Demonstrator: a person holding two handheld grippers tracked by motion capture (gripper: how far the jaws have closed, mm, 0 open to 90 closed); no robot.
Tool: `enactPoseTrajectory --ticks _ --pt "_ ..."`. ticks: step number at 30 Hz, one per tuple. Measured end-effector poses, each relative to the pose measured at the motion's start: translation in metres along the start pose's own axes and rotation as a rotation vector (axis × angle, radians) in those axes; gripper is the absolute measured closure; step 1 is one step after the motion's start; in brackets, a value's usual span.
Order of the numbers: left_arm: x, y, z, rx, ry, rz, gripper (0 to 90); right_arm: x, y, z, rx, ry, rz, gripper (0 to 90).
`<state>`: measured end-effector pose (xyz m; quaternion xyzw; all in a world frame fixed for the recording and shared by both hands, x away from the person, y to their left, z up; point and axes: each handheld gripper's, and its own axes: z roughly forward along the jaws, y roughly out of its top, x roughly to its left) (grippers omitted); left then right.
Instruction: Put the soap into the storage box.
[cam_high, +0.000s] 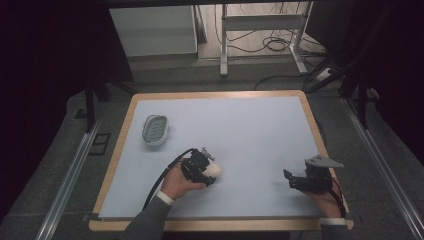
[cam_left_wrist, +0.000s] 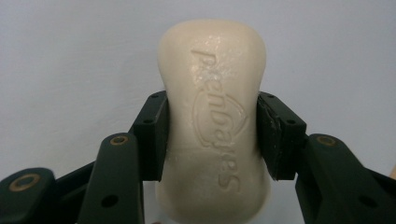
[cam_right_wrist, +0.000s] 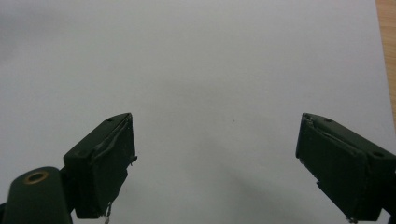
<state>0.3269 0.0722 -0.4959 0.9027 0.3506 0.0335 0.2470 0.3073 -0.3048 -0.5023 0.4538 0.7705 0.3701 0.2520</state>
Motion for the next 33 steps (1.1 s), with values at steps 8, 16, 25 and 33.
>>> enactPoseTrajectory --ticks 8,16,25,33 --pt "0.009 -0.003 -0.015 -0.041 -0.009 -0.023 49.5 0.0 0.0 0.0 0.001 -0.003 -0.001 11.4" --pt "0.014 -0.006 -0.02 -0.049 -0.005 -0.033 49.5 0.0 0.0 0.0 0.003 -0.005 -0.003 11.4" --pt "0.019 -0.008 -0.026 -0.076 -0.004 -0.053 49.6 0.0 -0.001 0.001 0.006 -0.005 -0.002 11.4" --pt "0.022 -0.009 -0.03 -0.081 0.005 -0.058 49.5 0.0 -0.001 0.002 0.01 -0.006 -0.005 11.4"
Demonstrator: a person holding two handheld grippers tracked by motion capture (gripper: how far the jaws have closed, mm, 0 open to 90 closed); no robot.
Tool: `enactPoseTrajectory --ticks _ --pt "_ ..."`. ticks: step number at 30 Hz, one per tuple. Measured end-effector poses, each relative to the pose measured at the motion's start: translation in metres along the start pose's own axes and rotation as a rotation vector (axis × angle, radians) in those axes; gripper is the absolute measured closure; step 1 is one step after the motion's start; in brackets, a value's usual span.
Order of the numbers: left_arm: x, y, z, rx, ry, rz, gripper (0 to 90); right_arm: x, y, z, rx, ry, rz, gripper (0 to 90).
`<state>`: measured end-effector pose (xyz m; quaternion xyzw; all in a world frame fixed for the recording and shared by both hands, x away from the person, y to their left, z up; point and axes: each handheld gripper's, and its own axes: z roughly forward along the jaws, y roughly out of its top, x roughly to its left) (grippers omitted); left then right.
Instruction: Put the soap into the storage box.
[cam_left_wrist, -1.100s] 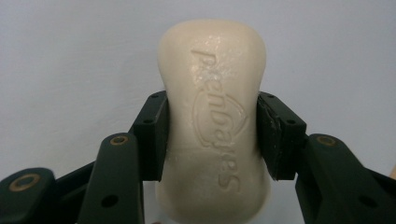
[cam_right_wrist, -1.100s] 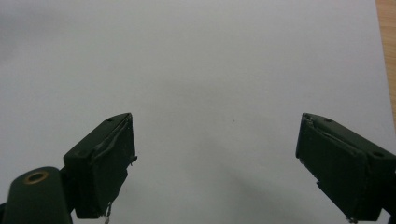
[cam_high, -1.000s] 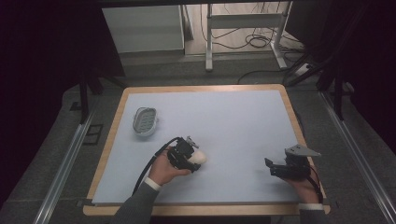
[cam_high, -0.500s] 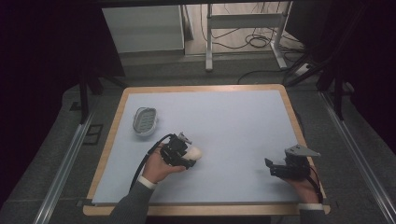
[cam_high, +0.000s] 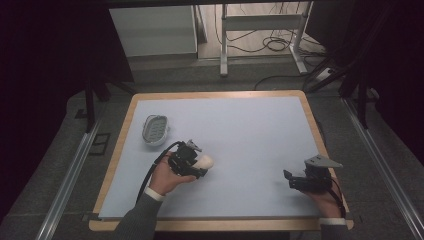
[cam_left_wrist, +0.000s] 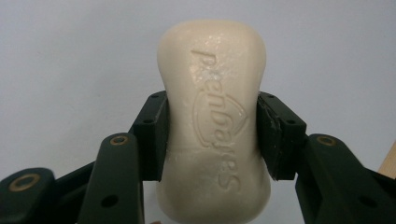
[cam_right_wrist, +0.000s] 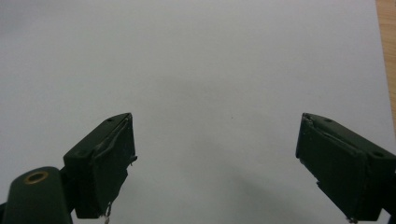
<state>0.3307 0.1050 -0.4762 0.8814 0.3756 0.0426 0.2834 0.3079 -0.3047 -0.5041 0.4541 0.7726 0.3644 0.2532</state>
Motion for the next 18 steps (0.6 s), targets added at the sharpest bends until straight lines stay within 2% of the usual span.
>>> enactPoseTrajectory --ticks 4,18 --pt "0.003 0.0 -0.004 -0.023 0.008 -0.013 49.5 0.0 0.0 0.0 0.001 0.0 0.0 11.4" --pt "0.014 0.0 -0.014 -0.031 0.029 -0.035 49.5 -0.001 -0.001 0.0 0.003 0.0 0.002 11.4"
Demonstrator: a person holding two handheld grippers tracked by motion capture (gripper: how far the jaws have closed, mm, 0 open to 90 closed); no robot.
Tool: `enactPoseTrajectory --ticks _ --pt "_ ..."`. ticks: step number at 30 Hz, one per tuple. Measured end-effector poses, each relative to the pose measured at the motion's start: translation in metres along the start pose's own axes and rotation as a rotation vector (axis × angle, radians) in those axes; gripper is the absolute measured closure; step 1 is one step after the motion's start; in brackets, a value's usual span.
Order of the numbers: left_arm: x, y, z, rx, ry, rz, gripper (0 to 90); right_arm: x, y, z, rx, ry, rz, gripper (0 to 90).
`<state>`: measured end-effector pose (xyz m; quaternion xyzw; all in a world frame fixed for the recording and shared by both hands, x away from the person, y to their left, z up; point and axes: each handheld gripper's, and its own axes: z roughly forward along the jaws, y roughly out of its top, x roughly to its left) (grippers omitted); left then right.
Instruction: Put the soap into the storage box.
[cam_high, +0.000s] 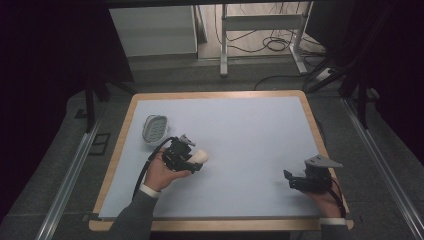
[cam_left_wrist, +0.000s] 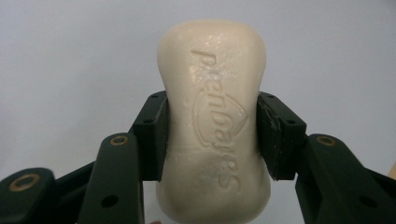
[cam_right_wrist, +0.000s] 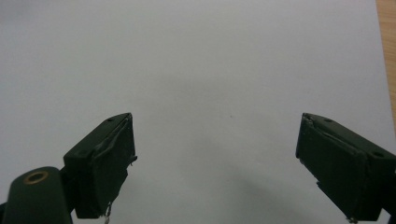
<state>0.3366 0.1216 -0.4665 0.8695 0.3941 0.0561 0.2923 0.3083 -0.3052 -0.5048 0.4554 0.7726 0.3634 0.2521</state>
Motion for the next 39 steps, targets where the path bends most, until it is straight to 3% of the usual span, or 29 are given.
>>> enactPoseTrajectory --ticks 39 --pt "0.026 0.002 -0.012 -0.02 0.058 -0.052 49.5 -0.001 -0.001 0.001 0.009 -0.006 0.001 11.4"
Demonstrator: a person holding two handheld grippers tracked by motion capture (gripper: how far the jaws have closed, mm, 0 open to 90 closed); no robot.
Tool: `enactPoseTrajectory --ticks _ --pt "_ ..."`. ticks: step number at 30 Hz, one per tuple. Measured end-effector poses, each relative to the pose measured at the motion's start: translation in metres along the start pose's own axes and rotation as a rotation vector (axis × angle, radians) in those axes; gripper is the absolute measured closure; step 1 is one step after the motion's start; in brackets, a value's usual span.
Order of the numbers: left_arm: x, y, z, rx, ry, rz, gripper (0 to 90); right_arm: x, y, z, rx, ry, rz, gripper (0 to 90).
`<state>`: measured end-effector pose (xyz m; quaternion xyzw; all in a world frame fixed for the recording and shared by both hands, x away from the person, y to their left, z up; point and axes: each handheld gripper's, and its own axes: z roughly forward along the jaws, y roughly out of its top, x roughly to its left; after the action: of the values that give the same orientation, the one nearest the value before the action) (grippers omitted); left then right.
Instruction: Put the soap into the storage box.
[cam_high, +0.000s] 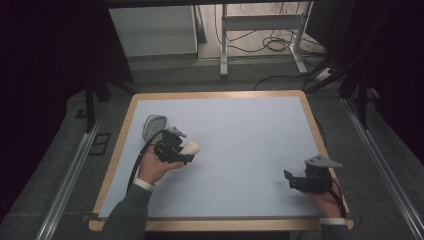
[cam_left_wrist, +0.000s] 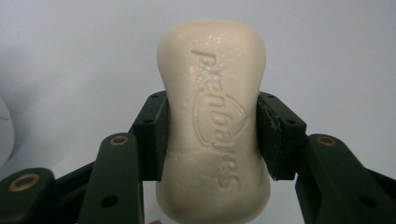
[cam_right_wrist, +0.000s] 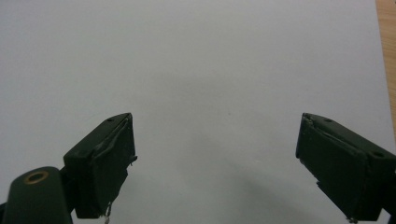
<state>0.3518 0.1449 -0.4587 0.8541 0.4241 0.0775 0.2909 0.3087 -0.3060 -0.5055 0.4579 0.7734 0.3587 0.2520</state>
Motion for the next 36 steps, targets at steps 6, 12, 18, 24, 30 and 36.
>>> enactPoseTrajectory --ticks 6,12,18,24,30,36 --pt "0.004 0.0 -0.001 0.002 0.005 -0.006 49.5 0.0 0.0 0.0 0.001 -0.001 0.003 11.4" --pt "0.009 0.002 -0.005 0.006 0.02 -0.004 49.5 0.0 0.0 0.001 0.003 -0.002 0.003 11.4" --pt "0.013 0.003 -0.008 0.007 0.03 -0.008 49.5 -0.001 -0.001 0.0 0.004 -0.003 0.003 11.4" --pt "0.018 0.005 -0.011 0.001 0.036 -0.013 49.5 -0.001 0.0 0.0 0.004 -0.004 0.003 11.4" --pt "0.023 0.006 -0.013 -0.004 0.044 -0.026 49.5 -0.001 -0.001 0.001 0.006 -0.003 0.005 11.4" --pt "0.029 0.008 -0.016 -0.005 0.055 -0.034 49.5 -0.001 -0.001 0.001 0.007 -0.004 0.006 11.4"
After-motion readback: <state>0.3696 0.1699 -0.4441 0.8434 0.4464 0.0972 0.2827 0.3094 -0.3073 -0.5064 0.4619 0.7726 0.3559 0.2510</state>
